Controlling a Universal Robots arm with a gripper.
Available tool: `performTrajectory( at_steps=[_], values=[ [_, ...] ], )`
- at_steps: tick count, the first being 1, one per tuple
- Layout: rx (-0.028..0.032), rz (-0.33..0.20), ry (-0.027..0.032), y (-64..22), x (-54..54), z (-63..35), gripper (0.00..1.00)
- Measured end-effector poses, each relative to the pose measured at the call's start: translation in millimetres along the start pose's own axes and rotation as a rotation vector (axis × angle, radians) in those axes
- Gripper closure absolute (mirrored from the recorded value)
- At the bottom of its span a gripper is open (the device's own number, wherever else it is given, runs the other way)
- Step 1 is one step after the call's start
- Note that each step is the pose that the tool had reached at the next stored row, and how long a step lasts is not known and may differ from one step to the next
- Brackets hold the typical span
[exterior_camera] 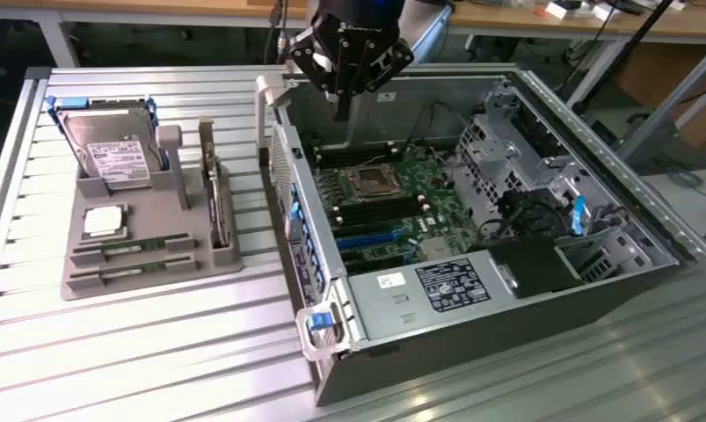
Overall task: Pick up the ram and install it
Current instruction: 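Reach for the ram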
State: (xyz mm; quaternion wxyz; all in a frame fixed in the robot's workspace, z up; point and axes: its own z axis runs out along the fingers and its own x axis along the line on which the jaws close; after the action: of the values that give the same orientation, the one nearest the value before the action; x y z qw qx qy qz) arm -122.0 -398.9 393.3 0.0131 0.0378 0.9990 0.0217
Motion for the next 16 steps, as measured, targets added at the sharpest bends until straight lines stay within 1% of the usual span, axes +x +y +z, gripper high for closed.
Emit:
performTrajectory(
  at_steps=[1, 12, 16],
  values=[
    [0.0000, 0.000, 0.0000, -0.3, 3.8, -0.1, 0.90],
    [0.0000, 0.000, 0.0000, -0.6, 8.3, -0.3, 0.90],
    [0.0000, 0.000, 0.0000, -1.3, 17.9, -0.5, 0.90]
  ],
)
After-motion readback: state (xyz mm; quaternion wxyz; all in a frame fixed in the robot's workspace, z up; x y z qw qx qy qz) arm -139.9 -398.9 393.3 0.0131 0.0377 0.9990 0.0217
